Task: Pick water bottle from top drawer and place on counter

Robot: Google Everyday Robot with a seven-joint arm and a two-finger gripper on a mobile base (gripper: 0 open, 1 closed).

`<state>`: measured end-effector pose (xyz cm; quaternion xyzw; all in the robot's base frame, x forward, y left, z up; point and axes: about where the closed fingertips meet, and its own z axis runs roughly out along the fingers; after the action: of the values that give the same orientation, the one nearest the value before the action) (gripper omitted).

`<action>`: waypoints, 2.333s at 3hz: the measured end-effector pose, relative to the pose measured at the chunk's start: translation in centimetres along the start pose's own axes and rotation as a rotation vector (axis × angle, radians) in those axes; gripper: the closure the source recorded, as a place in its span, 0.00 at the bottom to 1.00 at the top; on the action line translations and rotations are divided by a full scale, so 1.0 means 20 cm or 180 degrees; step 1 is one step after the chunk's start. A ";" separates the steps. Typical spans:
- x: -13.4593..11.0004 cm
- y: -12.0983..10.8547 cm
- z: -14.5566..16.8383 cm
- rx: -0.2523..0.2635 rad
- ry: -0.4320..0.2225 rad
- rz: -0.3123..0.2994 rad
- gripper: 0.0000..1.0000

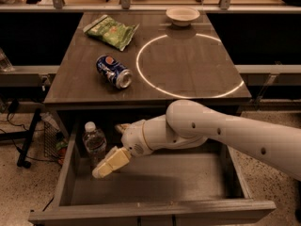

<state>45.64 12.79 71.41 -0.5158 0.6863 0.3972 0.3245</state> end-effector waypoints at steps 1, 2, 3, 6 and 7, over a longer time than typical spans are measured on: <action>0.04 -0.05 0.16 0.0035 -0.0132 0.0060 0.00; 0.09 -0.10 0.25 0.0189 -0.0332 0.0234 0.26; 0.09 -0.11 0.28 0.0280 -0.0500 0.0427 0.57; 0.15 0.00 -0.48 0.1174 -0.0657 0.0684 1.00; 0.09 -0.02 -0.78 0.1373 -0.0588 0.0566 1.00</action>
Offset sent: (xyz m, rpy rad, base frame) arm 0.0272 0.0351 -0.0610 0.1157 0.0226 -0.1716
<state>45.00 -1.75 77.25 -0.3336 0.7652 0.3141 0.4522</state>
